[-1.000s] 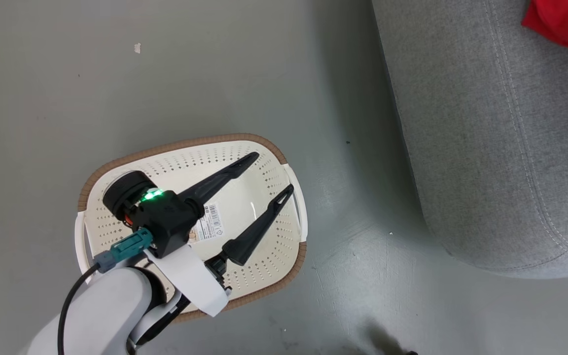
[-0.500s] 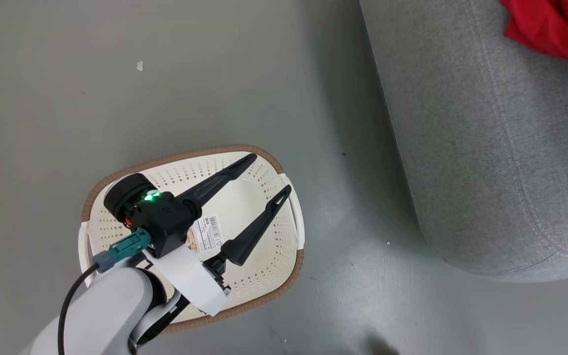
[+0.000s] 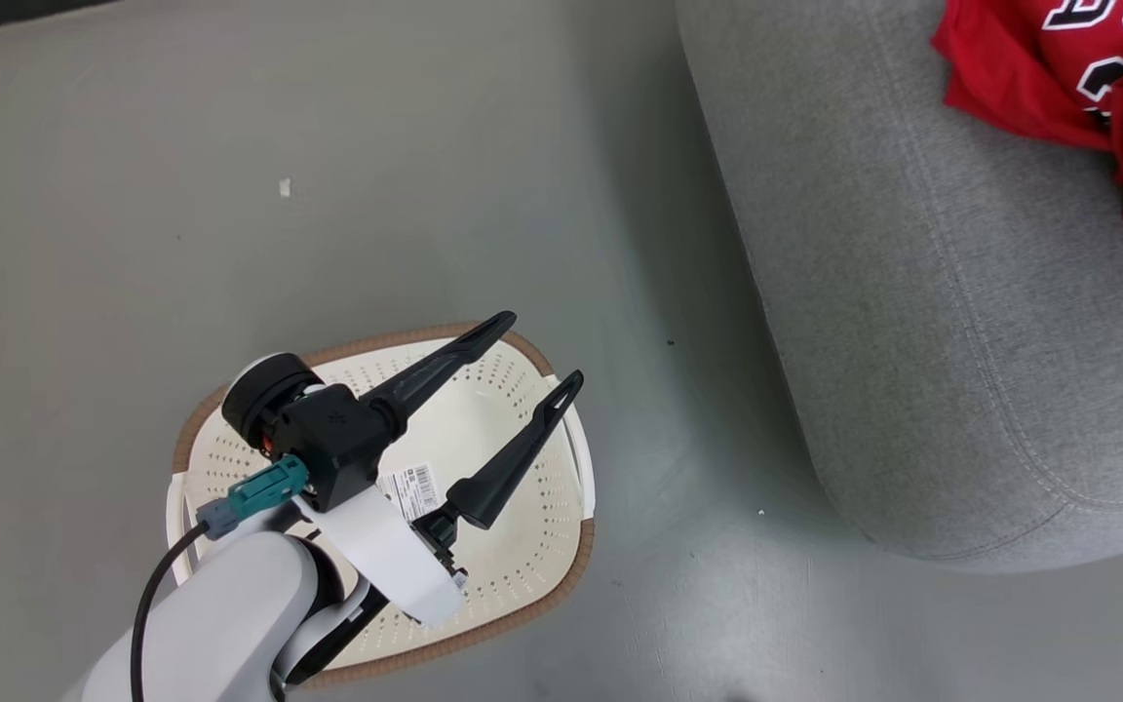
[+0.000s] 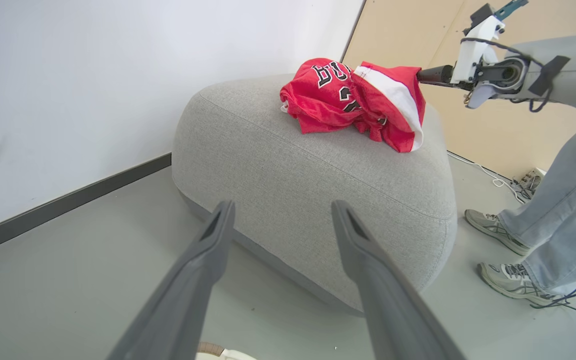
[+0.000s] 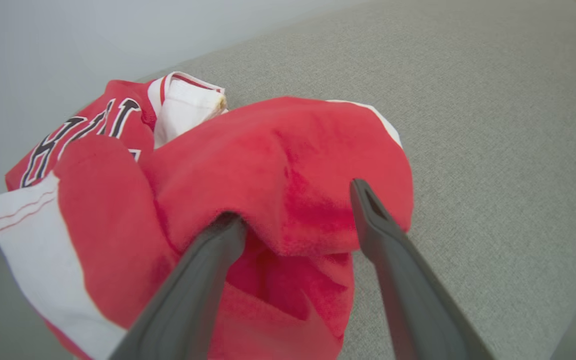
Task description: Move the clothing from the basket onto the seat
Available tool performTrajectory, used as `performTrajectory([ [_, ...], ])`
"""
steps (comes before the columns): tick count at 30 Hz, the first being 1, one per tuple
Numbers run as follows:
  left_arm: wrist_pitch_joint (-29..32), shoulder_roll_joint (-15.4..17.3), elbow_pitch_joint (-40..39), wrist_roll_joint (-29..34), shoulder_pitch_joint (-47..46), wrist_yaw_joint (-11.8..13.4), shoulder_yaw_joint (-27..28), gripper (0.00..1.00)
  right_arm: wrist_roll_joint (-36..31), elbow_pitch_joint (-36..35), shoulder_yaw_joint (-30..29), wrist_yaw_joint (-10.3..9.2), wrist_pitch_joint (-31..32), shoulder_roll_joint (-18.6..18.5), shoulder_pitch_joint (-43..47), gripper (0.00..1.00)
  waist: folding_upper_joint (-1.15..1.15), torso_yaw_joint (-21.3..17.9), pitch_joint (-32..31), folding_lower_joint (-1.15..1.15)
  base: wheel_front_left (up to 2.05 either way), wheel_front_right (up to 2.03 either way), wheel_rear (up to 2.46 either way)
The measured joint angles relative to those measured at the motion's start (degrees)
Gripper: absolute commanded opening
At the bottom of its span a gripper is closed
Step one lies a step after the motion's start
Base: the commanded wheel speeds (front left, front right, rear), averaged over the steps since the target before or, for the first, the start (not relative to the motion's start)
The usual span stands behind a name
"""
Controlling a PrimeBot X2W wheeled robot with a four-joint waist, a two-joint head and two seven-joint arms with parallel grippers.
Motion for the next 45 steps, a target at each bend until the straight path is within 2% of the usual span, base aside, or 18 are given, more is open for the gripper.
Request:
performTrajectory([
  [15, -1.94, -0.44, 3.55, -1.96, 0.58, -0.32, -0.48, 1.0, 8.55, -0.55, 6.49, -0.01, 7.82, 0.48, 3.03, 1.0, 0.0, -1.43, -5.81, 0.0, 0.0, 0.0, 0.0],
  [20, -2.59, -0.79, 4.39, -2.35, 1.71, -0.32, -0.48, 1.0, 11.02, -1.71, 7.84, -0.01, 9.32, -1.57, 3.77, 1.0, 0.0, -1.84, -7.77, 0.0, 0.0, 0.0, 0.0],
  [31, -4.43, -1.88, 6.11, -3.05, 3.69, -0.14, 0.73, 1.0, 13.79, -8.18, 12.15, -0.01, 9.24, -3.44, 4.1, 1.0, 0.0, -2.12, -12.12, 0.0, 0.0, 0.0, 0.0],
  [38, -5.28, -2.34, 6.81, -4.1, 4.86, 1.13, 2.52, 1.0, 13.88, -13.32, 16.99, -0.01, 8.31, -4.48, 6.34, 1.0, 0.0, -1.66, -14.87, 0.0, 0.0, 0.0, 0.0],
  [45, -5.91, -2.37, 7.65, -4.64, 6.39, 2.12, 3.61, 1.0, 13.93, -16.8, 19.18, -0.01, 7.1, -4.56, 8.29, 1.0, 0.0, -0.82, -17.15, 0.0, 0.0, 0.0, 0.0],
])
